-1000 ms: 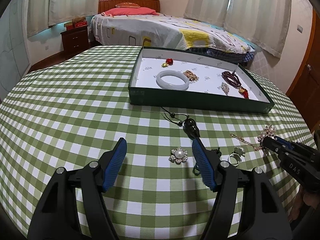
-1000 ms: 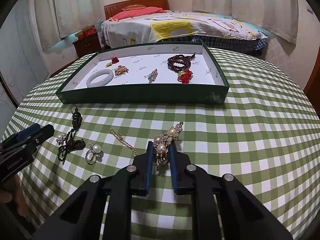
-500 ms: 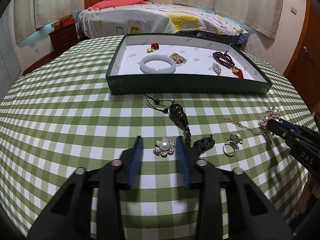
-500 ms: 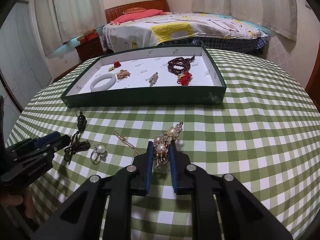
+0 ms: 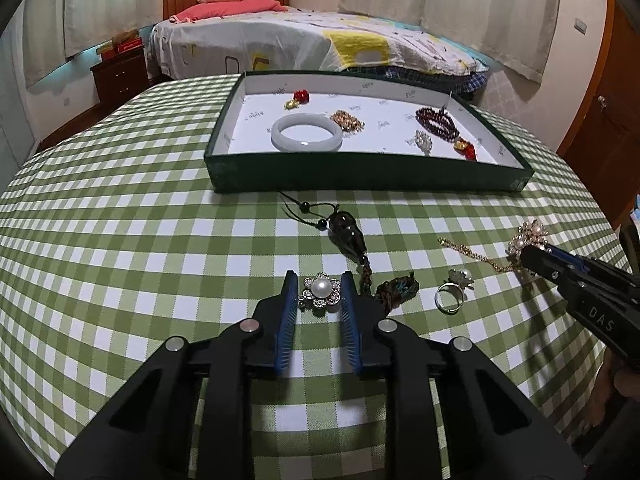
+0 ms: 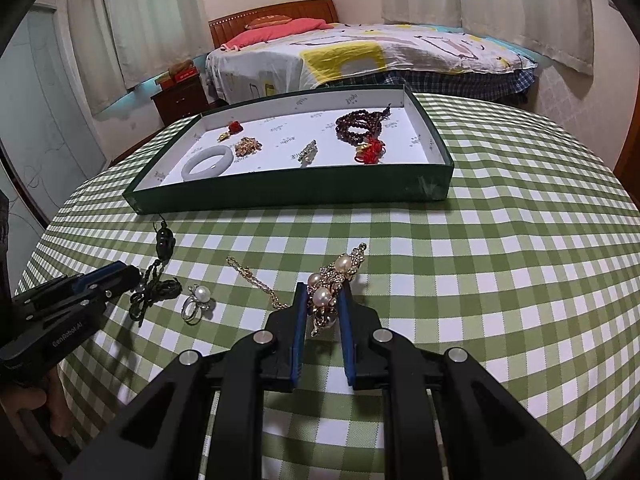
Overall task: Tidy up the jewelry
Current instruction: 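Carry the pearl-cluster brooch in the right tool while the left tool carries the flower brooch to the tray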
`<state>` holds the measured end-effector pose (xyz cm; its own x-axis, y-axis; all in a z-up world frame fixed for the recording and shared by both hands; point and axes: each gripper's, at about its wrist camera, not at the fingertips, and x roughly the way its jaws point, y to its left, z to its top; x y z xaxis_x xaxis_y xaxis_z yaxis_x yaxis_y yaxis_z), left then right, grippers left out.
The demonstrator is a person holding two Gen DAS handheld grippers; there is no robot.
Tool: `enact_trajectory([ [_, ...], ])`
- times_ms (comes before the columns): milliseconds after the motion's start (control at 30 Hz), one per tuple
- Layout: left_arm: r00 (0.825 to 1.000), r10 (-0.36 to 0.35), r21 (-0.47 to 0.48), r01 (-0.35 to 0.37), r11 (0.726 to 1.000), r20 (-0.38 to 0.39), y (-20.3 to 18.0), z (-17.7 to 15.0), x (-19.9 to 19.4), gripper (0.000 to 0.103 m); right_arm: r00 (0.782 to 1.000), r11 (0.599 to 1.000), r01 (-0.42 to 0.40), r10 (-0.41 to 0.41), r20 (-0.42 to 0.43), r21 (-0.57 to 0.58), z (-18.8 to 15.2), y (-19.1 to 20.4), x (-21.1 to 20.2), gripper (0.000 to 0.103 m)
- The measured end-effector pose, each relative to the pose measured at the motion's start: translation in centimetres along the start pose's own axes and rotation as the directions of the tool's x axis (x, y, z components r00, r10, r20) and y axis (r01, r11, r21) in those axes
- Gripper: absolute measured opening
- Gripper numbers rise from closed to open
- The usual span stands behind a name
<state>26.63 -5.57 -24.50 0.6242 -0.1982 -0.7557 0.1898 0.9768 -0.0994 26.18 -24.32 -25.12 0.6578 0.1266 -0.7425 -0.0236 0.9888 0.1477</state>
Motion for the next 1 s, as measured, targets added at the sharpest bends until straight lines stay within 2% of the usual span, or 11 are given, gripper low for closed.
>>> enact_trajectory([
  [200,0.999,-0.001,-0.01,0.001,1.0,0.034,0.2,0.0,-0.8,0.022,1.0,1.0,0.003,-0.003,0.027,-0.002,0.1,0.2,-0.4,0.016],
  [633,0.991,-0.021,-0.042,0.027,0.999,0.129,0.7,2.1,-3.9,0.022,0.986,1.0,-0.008,0.011,0.165,-0.015,2.0,1.1,-3.7,0.016],
  [1000,0.959,-0.055,-0.01,0.06,0.998,0.279,-0.5,7.2,-7.2,0.022,0.955,0.999,-0.026,0.038,0.293,-0.044,6.6,2.0,-6.3,0.016],
])
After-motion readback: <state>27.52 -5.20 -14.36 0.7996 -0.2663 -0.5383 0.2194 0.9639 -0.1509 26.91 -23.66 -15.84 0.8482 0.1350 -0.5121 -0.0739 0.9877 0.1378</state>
